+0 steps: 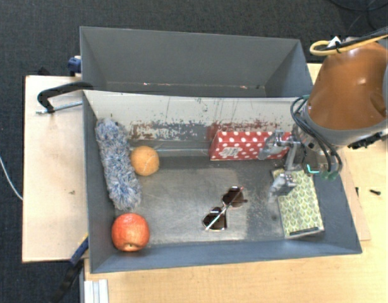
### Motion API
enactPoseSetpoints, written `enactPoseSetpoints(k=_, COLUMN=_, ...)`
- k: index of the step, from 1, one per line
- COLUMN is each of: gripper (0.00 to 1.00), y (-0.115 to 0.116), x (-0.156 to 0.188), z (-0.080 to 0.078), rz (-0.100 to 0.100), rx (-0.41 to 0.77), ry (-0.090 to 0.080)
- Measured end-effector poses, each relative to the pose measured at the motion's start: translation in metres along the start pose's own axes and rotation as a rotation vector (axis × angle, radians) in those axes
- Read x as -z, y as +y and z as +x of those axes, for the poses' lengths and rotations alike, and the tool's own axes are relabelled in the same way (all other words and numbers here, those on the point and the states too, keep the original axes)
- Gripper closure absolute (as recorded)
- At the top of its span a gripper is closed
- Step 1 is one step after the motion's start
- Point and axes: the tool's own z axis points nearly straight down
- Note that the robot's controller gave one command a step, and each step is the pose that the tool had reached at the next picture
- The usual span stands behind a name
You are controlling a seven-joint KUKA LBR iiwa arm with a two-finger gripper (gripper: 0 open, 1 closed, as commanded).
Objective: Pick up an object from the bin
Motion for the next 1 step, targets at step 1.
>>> enactPoseSetpoints(k=1, gripper=0.00, y=0.0001, x=0.0041, z=-0.0016, rz=0.001, rx=0.001, ry=-0.009)
